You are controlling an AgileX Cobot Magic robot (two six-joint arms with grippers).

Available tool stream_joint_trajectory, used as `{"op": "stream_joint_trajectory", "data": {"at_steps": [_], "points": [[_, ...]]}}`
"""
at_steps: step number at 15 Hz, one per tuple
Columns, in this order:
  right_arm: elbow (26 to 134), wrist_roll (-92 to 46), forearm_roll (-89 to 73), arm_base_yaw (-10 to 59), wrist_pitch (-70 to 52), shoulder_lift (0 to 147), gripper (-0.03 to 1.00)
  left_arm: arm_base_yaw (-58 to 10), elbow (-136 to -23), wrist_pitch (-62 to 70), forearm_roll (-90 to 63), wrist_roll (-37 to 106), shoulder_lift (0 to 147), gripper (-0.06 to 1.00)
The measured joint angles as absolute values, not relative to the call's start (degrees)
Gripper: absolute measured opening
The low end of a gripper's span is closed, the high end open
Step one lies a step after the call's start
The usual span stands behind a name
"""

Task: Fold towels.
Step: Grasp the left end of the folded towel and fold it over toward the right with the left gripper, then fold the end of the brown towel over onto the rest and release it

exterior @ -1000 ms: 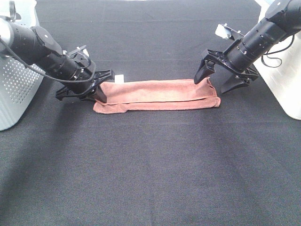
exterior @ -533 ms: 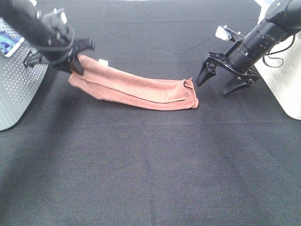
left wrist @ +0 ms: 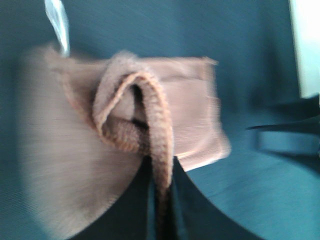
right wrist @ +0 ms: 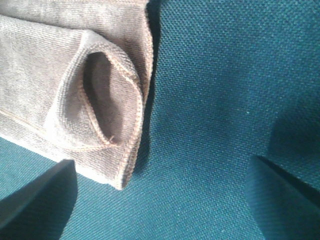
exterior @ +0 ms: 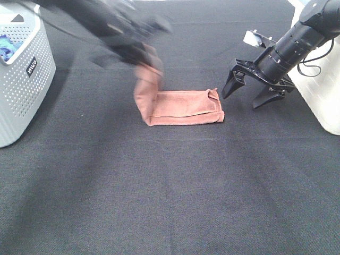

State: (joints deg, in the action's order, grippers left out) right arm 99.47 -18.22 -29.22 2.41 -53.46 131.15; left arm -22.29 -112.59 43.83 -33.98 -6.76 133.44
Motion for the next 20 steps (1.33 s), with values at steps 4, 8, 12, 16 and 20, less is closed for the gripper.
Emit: {"op": "stream_joint_trajectory", "data": {"at_steps": [4, 8, 12, 16, 20], "points": [[99.47, -17.93, -29.22, 2.41, -54.14, 131.15, 0.86, -26.64, -125.31, 43.77, -37.24, -11.46, 144.73, 0.02], [99.47, -16.73, -29.51, 2.41, -55.18, 131.15, 0.86, -27.90, -127.88, 42.51, -39.99, -14.27, 147.77, 0.32], [99.47, -16.67, -30.48, 2.41, -55.29, 131.15, 0.86, -27.90, -127.88, 39.25, -56.26, -6.07, 147.77, 0.65], [99.47, -19.25, -33.86, 2.41, -55.41, 129.95, 0.86, -25.38, -127.88, 39.13, -60.16, 6.13, 146.10, 0.66], [99.64, -31.57, -58.50, 4.47, -57.87, 128.74, 0.85, -16.84, -128.17, 41.25, -50.08, 12.38, 140.09, 0.66]]}}
